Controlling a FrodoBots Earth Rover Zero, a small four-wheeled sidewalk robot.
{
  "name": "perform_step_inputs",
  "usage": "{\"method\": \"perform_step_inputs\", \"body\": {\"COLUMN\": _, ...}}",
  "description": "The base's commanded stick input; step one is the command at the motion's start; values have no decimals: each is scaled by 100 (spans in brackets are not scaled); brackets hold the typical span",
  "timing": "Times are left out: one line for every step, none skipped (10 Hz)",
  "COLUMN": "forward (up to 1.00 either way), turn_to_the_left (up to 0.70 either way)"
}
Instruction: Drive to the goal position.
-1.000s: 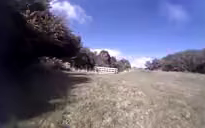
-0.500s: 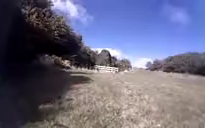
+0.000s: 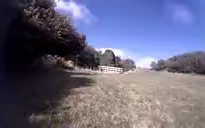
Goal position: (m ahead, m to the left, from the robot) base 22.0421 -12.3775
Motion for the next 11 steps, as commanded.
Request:
{"method": "perform_step_inputs", "body": {"forward": 70, "turn_to_the_left": -1}}
{"method": "perform_step_inputs", "body": {"forward": 70, "turn_to_the_left": -6}}
{"method": "perform_step_inputs", "body": {"forward": 70, "turn_to_the_left": -11}}
{"method": "perform_step_inputs", "body": {"forward": 70, "turn_to_the_left": -16}}
{"method": "perform_step_inputs", "body": {"forward": 70, "turn_to_the_left": -21}}
{"method": "perform_step_inputs", "body": {"forward": 70, "turn_to_the_left": -26}}
{"method": "perform_step_inputs", "body": {"forward": 70, "turn_to_the_left": -31}}
{"method": "perform_step_inputs", "body": {"forward": 70, "turn_to_the_left": -33}}
{"method": "perform_step_inputs", "body": {"forward": 70, "turn_to_the_left": -25}}
{"method": "perform_step_inputs", "body": {"forward": 70, "turn_to_the_left": -18}}
{"method": "perform_step_inputs", "body": {"forward": 70, "turn_to_the_left": -10}}
